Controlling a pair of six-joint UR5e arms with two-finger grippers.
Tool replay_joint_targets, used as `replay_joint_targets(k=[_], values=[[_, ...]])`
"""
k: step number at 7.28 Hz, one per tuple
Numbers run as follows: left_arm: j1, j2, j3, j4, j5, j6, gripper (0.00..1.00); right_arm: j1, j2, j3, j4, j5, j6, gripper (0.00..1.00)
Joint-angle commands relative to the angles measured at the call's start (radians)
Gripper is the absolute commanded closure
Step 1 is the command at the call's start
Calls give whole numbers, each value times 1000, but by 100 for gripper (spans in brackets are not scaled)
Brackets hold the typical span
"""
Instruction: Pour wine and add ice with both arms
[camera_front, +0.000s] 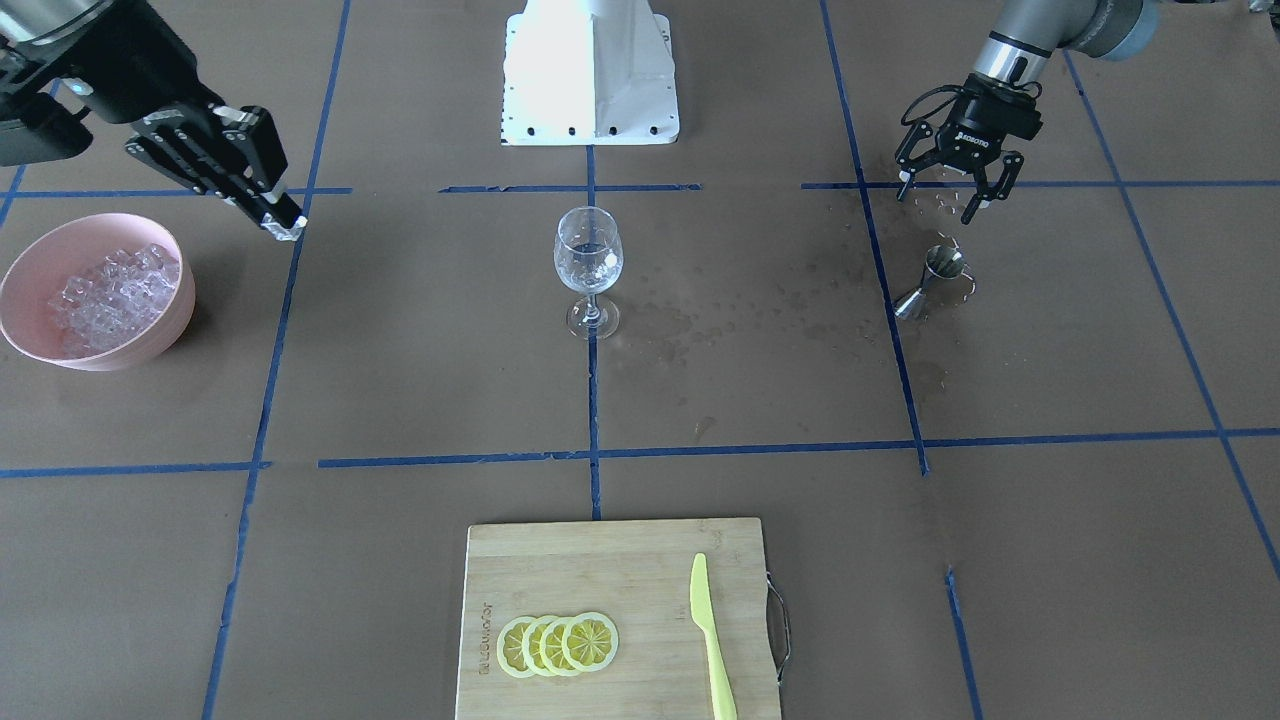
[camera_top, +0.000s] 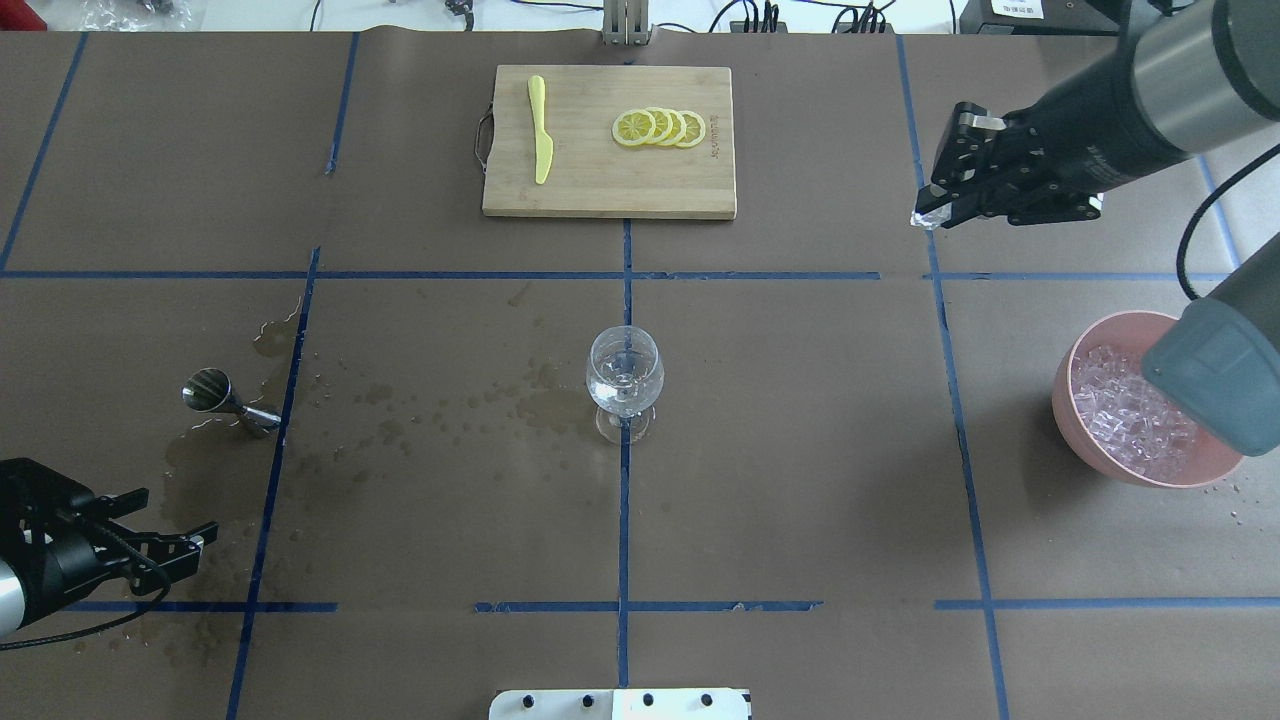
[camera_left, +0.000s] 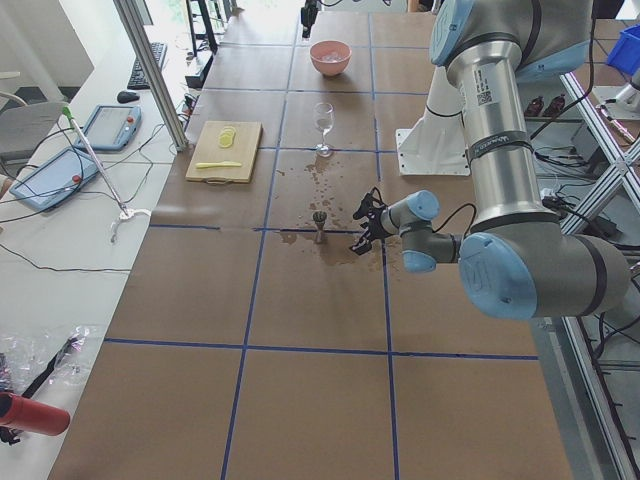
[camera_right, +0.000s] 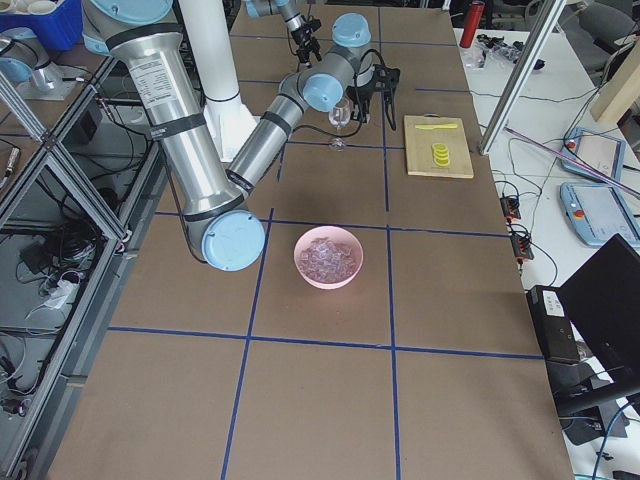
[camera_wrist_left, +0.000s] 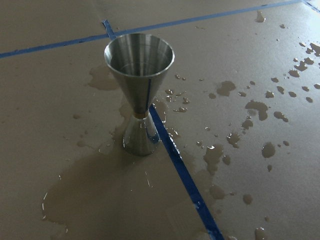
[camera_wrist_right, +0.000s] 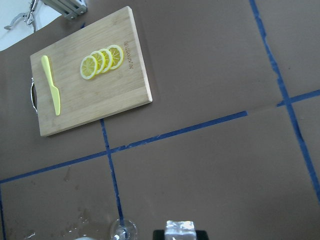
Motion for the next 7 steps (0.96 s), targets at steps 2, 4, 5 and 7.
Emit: replay_joint_targets(k=[2,4,5,7], values=[[-159,0,-83,187,-270,4,0,-145,153,-66,-33,-121,84,100],[-246,-1,-172,325,-465,18,0,-205,187,-95,-31,-183,93,100],[-274,-3,-245,409,-553,18,0,-222,192,-107,-28,-204,95,100],[-322,-6,-334,471,-638,18,0,-245,236,-145,-28,-228,96,100]])
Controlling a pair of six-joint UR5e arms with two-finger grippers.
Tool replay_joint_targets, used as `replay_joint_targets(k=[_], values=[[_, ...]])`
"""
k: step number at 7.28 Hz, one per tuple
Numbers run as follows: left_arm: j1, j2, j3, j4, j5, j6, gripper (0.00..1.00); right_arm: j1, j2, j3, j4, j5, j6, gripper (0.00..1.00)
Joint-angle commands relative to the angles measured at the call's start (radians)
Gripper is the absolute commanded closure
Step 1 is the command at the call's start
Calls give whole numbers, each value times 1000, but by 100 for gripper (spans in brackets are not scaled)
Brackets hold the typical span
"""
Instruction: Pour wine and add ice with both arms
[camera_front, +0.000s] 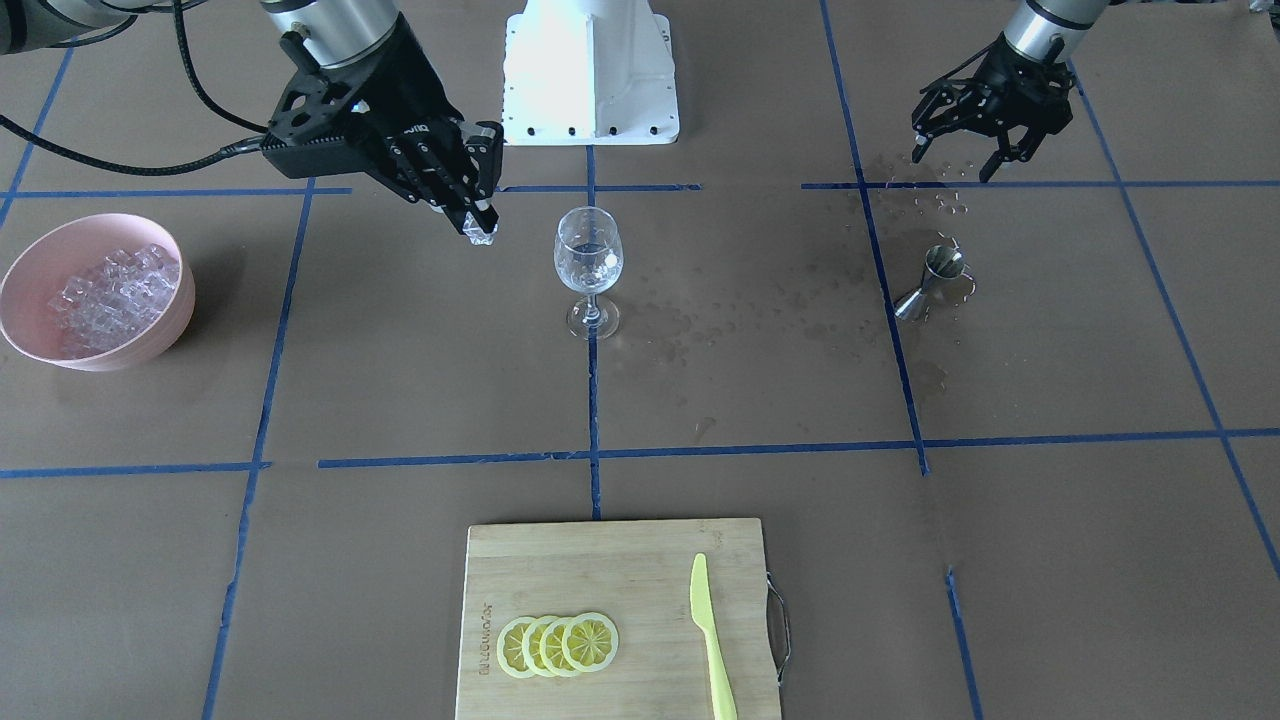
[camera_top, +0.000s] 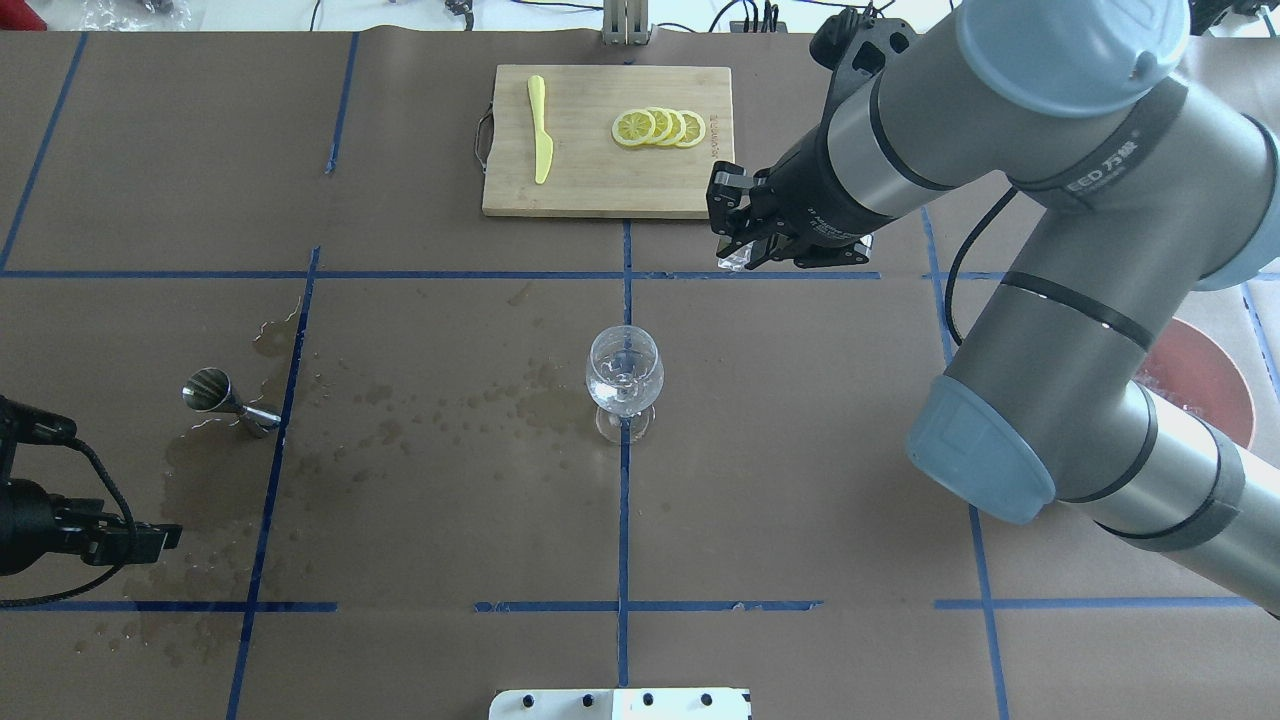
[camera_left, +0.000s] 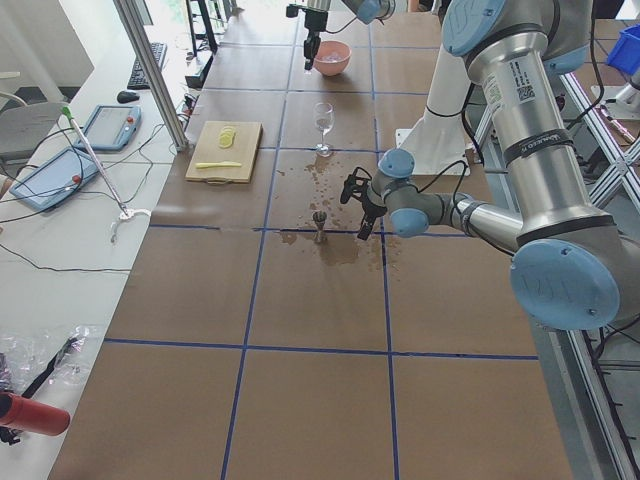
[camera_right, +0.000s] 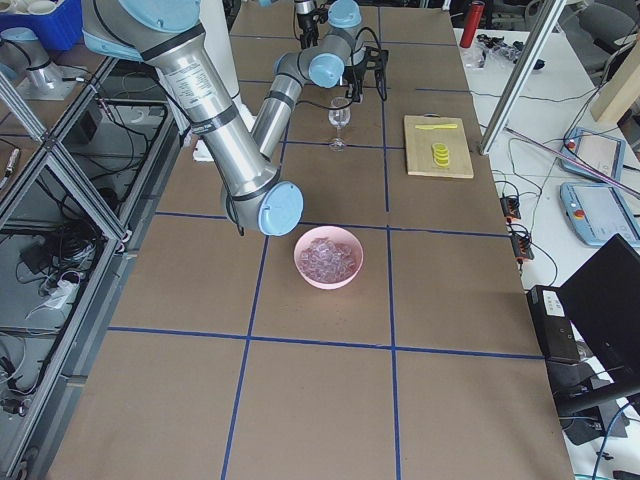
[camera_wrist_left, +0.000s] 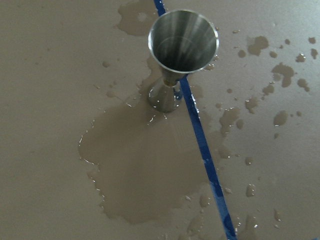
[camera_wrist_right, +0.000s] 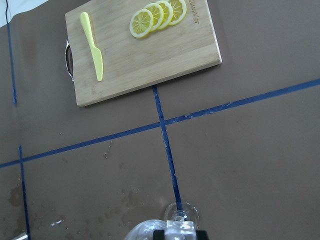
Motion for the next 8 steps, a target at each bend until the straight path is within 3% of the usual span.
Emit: replay_joint_targets(k=[1,3,8], values=[[-105,-8,-99,84,-181,0,0,-34,40,-34,0,-21,20,100],[-159,-53,-178,196,-232,2,0,-86,64,-57,0,-47,26,100],[-323,-274,-188,428,-268,25,0,-204,65,-59,0,-127,66,100]])
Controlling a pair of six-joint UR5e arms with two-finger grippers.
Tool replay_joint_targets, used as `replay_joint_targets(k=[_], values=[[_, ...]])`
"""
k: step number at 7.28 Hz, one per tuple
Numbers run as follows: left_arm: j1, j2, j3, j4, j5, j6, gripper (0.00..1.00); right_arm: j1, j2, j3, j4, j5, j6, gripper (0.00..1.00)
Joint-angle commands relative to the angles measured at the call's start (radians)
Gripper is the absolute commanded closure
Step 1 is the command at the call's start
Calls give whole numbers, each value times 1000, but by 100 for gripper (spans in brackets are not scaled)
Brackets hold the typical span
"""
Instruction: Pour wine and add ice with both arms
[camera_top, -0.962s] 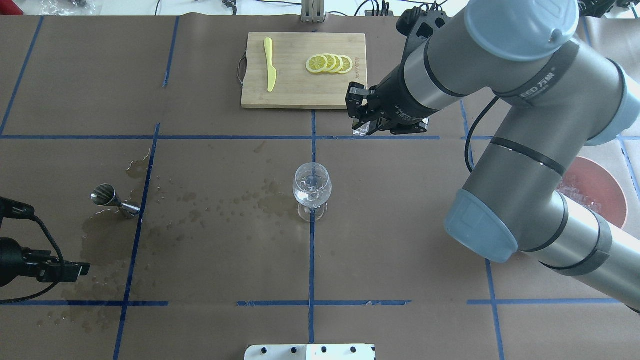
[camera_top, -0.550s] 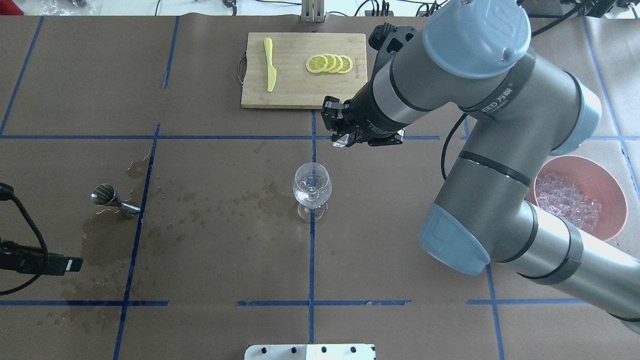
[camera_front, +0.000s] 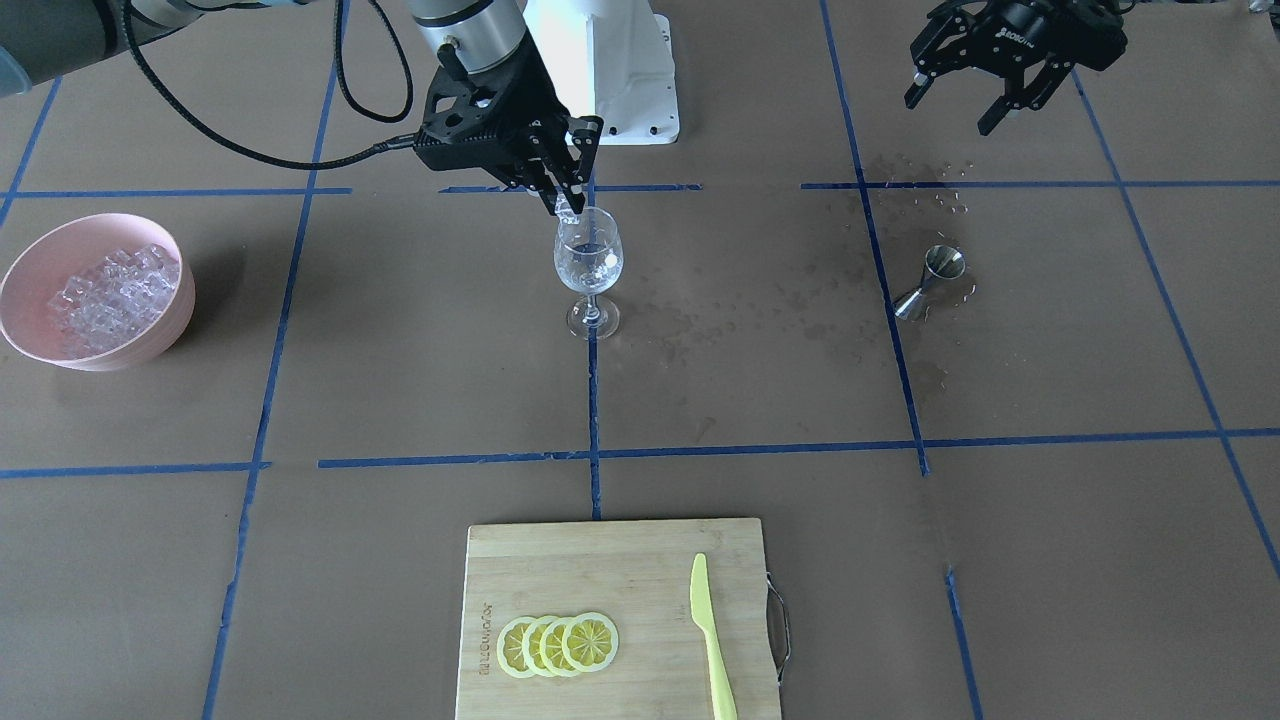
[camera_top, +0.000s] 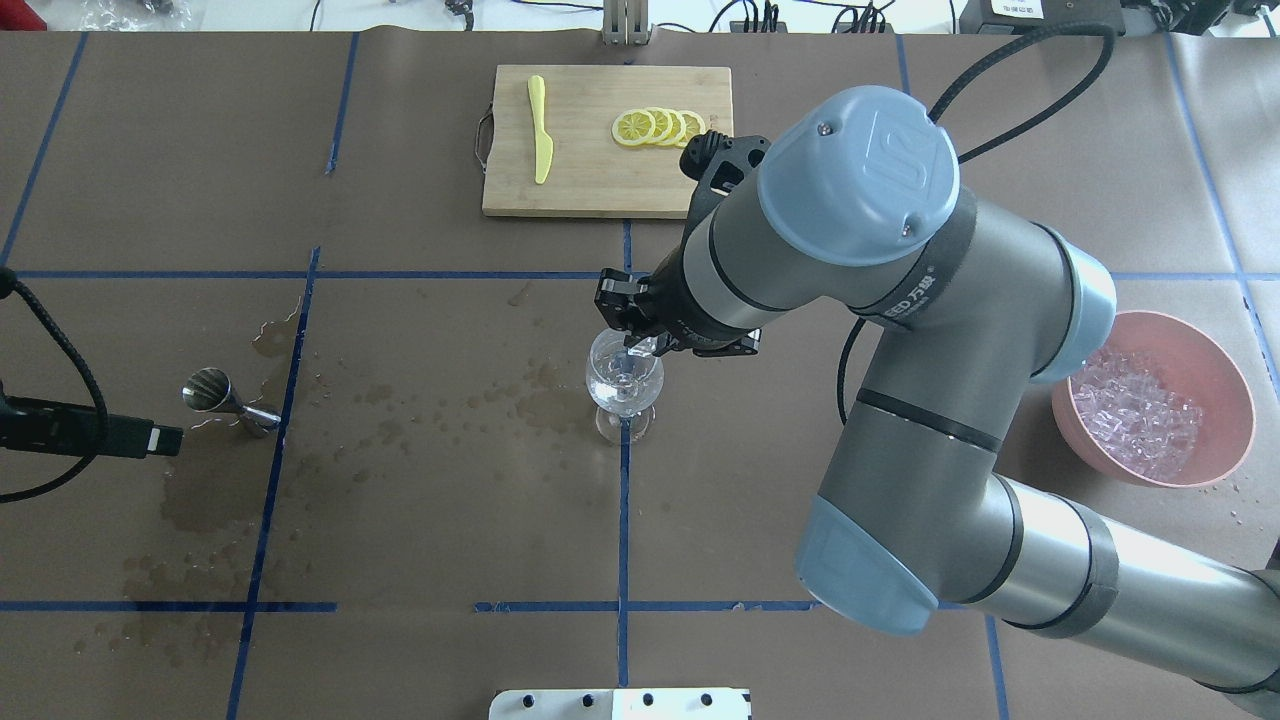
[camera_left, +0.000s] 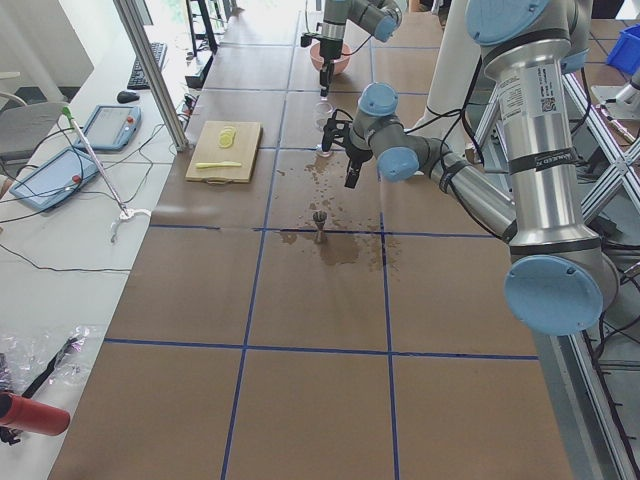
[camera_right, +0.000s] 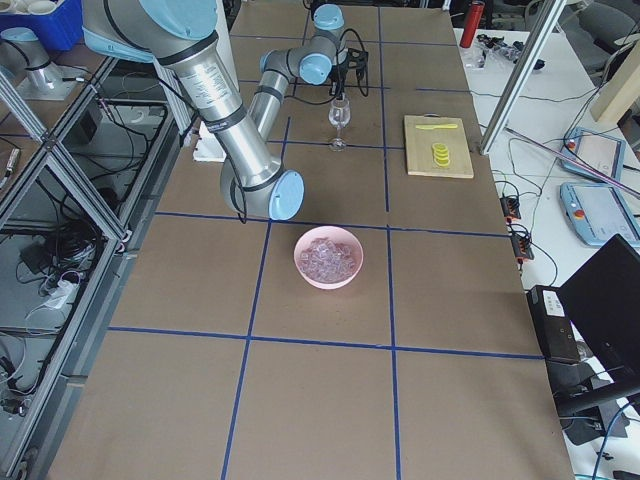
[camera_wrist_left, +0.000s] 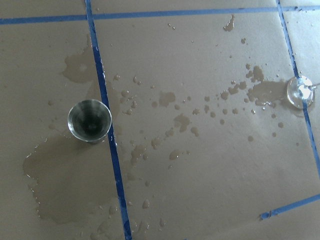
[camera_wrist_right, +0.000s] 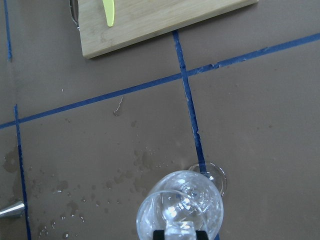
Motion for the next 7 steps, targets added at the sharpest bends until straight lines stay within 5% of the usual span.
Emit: replay_joint_targets(k=[1,4,7], values=[[-60,-98,-12,145,-2,46,0,-20,0,-1,0,-11,19,100],[-189,-282,-40,442,-2,203,0,-21,17,-9,2,-36,72,1],[-277,-327,-39,534,1,328,0,-5,23,-6,0,-41,58,0]])
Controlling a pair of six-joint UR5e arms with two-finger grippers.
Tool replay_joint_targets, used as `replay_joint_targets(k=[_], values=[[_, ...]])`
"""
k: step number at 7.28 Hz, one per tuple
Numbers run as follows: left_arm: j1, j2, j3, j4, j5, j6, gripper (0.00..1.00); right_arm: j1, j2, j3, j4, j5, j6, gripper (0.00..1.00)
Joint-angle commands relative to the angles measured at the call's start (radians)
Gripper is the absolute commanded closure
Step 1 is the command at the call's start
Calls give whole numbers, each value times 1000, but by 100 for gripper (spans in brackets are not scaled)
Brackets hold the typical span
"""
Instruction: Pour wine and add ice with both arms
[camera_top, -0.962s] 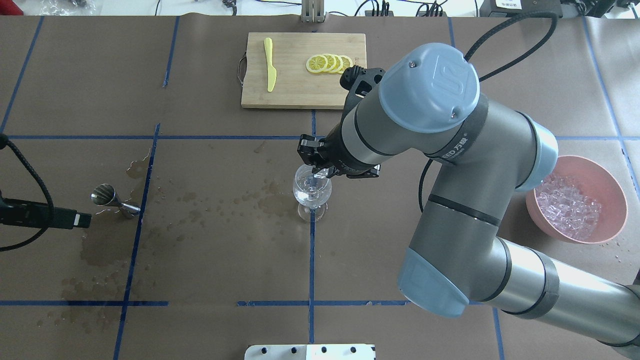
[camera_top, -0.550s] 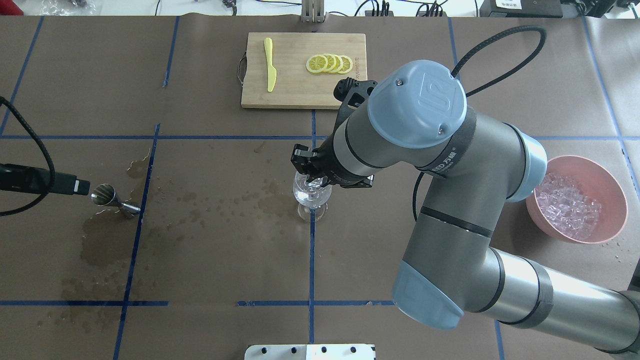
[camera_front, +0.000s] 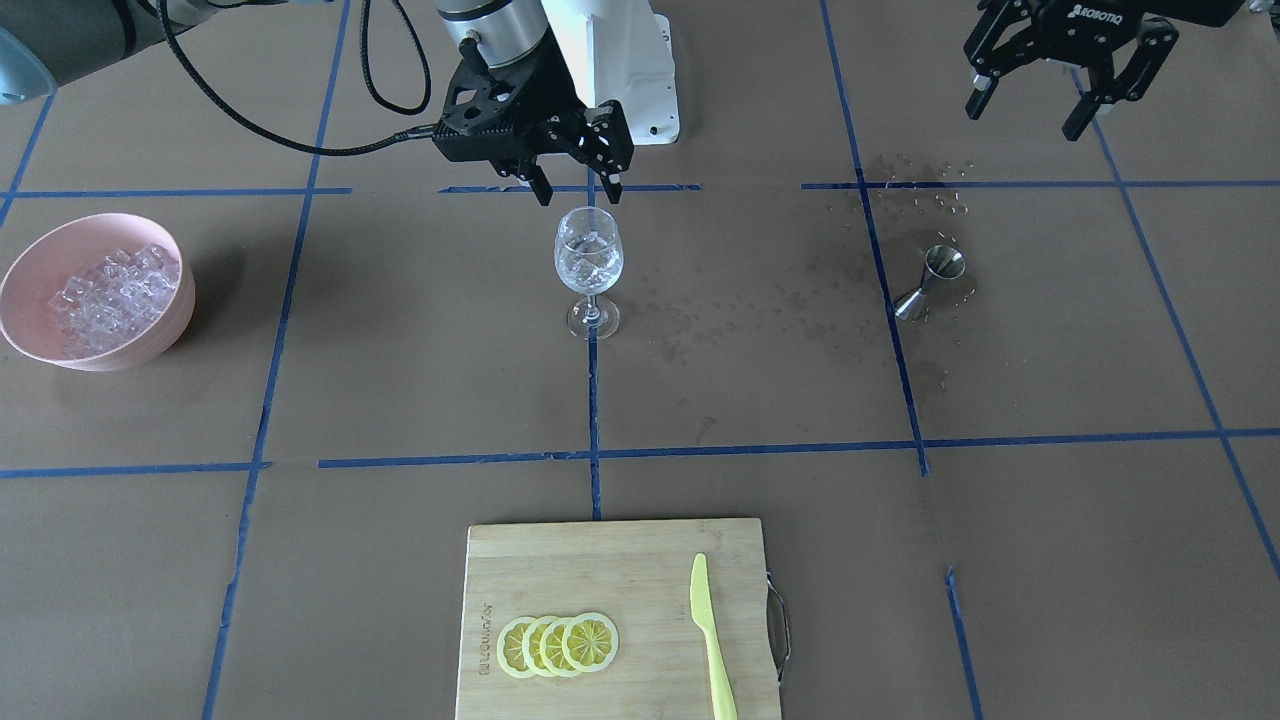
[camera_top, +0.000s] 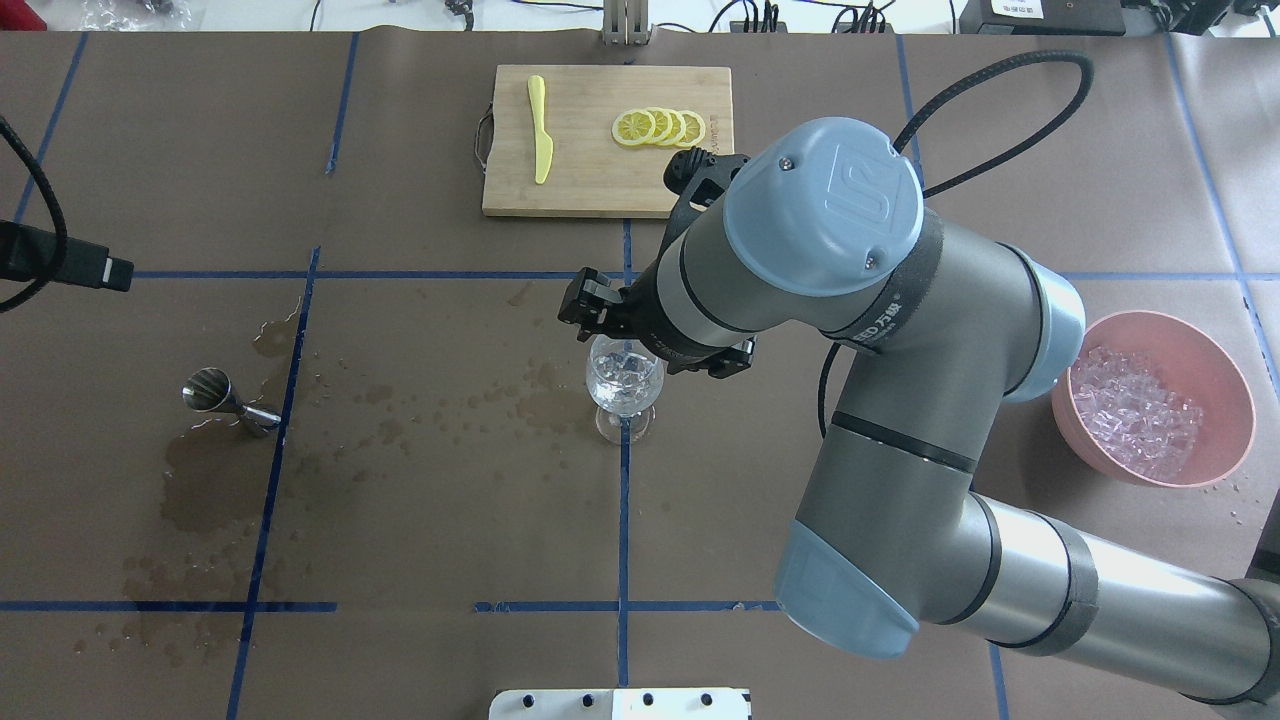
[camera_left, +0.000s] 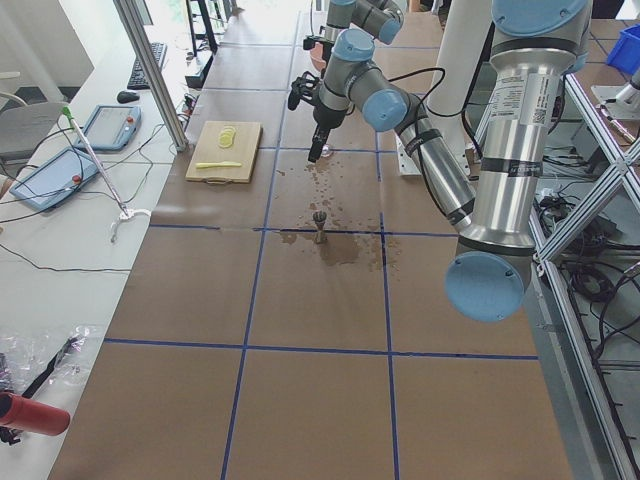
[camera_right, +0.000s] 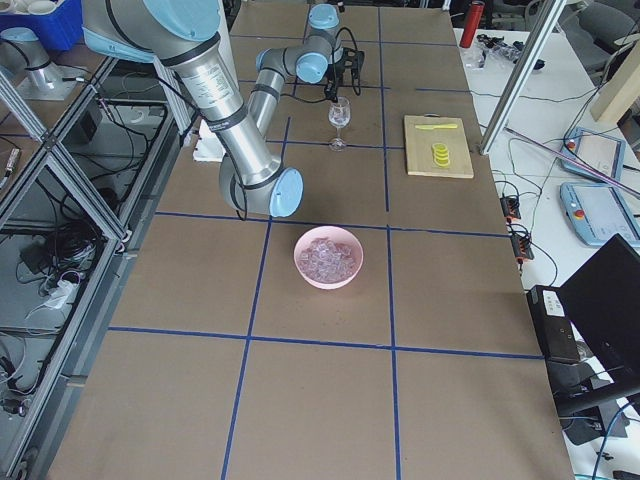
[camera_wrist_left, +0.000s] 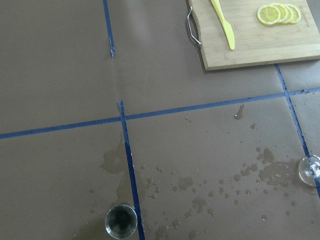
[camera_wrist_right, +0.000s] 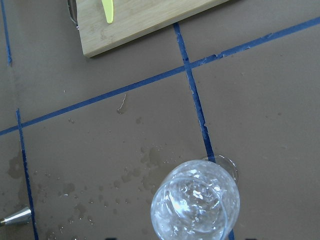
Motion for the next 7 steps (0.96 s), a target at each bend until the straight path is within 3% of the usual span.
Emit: replay_joint_targets(k=[1,2,3,4,6,7], values=[[-74,-10,10,45,1,129,0,42,-1,12,-6,8,-14,0],[-137,-22,36,105,1,239,0,77,-24,33,-7,17,-19,0],[-218,-73,123,117,1,363,0,129,-38,33,-7,18,-58,0],[-292,-96,212,113,-1,462,0,184,-79,35,-7,29,-163,0],[-320,-90,295,102,4,664,0,358,-182,14,-18,142,-393,0],[-352,-90,347,81,7,668,0,438,-219,3,-70,181,-560,0]])
